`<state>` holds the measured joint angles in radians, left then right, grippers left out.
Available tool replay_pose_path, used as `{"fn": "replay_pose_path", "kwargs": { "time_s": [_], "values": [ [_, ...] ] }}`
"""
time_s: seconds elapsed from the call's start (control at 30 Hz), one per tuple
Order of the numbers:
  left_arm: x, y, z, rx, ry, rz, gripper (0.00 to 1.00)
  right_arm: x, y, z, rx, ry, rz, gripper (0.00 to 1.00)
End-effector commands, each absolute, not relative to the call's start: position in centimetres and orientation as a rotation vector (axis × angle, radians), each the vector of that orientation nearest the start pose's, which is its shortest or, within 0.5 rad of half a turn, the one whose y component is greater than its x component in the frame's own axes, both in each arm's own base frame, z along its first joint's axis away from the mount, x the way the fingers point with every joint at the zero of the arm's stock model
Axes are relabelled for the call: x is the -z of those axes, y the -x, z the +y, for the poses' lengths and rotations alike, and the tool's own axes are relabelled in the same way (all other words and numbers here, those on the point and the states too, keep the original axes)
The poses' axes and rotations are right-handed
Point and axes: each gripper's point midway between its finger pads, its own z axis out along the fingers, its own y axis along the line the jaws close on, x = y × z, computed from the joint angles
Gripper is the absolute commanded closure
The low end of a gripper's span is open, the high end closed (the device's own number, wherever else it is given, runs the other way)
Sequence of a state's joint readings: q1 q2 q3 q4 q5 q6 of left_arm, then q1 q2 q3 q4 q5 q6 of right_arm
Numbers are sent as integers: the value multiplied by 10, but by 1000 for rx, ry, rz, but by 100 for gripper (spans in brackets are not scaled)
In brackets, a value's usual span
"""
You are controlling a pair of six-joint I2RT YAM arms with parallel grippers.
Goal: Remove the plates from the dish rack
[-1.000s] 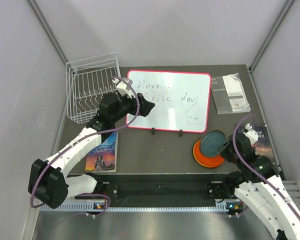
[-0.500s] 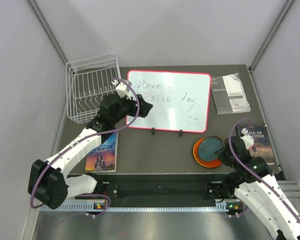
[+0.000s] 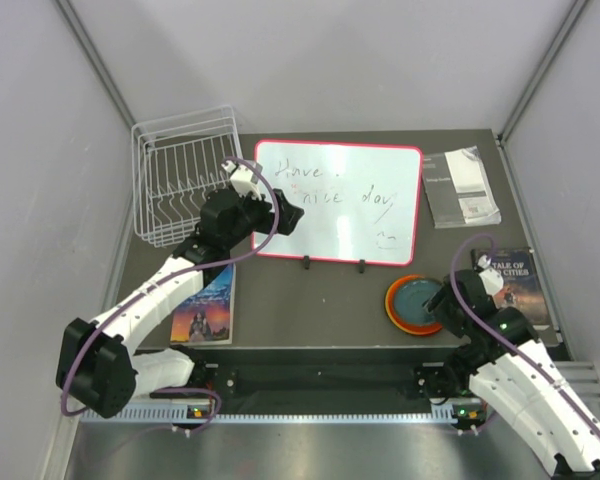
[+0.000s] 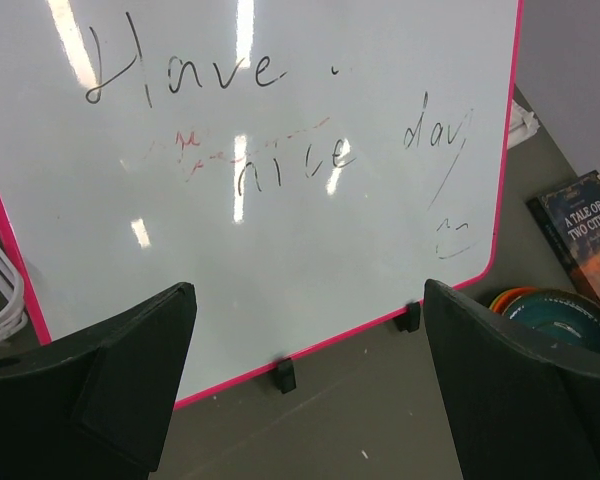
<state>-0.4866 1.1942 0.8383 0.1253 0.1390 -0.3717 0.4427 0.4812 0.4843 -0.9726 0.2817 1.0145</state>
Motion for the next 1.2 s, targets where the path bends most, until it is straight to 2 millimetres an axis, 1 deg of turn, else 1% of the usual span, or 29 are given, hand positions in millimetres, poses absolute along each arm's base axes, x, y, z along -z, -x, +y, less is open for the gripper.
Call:
{"fn": "replay_pose_path", "kwargs": {
  "time_s": [0.0,0.03,0.1,0.27,0.37,0.47,0.5,0.53,0.57,0.6,0.63,0.67,0.7,0.73,0.77,0.8,0.83,0.87,0.9,0.93,1.0,1.03,1.07,1.13,1.17],
  "values": [
    [-234,-342,-220,718,-192,1849,1,-96,-153,44,-201,-818,2321,44],
    [-234,-342,-220,718,-192,1849,1,-97,-151,43,-189,-821,2330,41],
    [-232,-343,-220,718,-192,1853,1,-100,-151,41,-173,-826,2325,40],
    [-232,-343,-220,719,-196,1858,1,-102,-152,39,-141,-828,2341,39],
    [-232,-346,-217,706,-187,1858,1,-112,-158,39,-150,-819,2308,39],
    [-235,-349,-212,671,-170,1860,1,-139,-179,49,-238,-746,2218,38],
    [-234,-350,-210,658,-168,1866,1,-157,-195,55,-283,-672,2151,38],
    [-237,-352,-208,641,-160,1860,1,-167,-203,55,-284,-639,2118,37],
    [-240,-353,-206,628,-155,1855,1,-183,-213,54,-256,-562,2079,37],
    [-241,-353,-204,613,-156,1855,1,-203,-228,58,-278,-518,2008,36],
    [-244,-354,-201,598,-147,1845,1,-210,-238,60,-253,-471,1994,35],
    [-247,-356,-197,577,-132,1839,1,-225,-246,58,-211,-399,1962,35],
    [-249,-355,-196,570,-138,1834,1,-233,-253,60,-194,-360,1946,35],
    [-252,-359,-189,530,-112,1828,1,-243,-268,64,-187,-329,1915,35],
    [-254,-361,-183,493,-89,1824,1,-254,-275,65,-160,-277,1891,34],
    [-258,-364,-180,472,-81,1819,1,-260,-283,67,-148,-255,1876,34],
    [-257,-365,-177,453,-75,1823,1,-263,-294,70,-129,-235,1865,34],
    [-259,-368,-172,420,-57,1819,1,-274,-301,69,-100,-208,1837,34],
    [-263,-369,-170,405,-54,1813,1,-277,-306,69,-83,-199,1825,34],
    [-264,-370,-167,391,-48,1808,1,-283,-316,71,-73,-195,1799,34],
    [-266,-372,-161,351,-29,1798,1,-287,-325,72,-33,-154,1780,34],
    [-267,-373,-159,341,-23,1793,1,-284,-331,73,-15,-138,1782,34],
    [-268,-373,-157,330,-19,1788,1,-288,-335,73,-1,-130,1764,33],
    [-267,-374,-152,299,-15,1786,1,-283,-341,72,24,-128,1769,33],
    [-266,-375,-151,291,-13,1786,1,-285,-344,70,49,-122,1758,33]
  ]
}}
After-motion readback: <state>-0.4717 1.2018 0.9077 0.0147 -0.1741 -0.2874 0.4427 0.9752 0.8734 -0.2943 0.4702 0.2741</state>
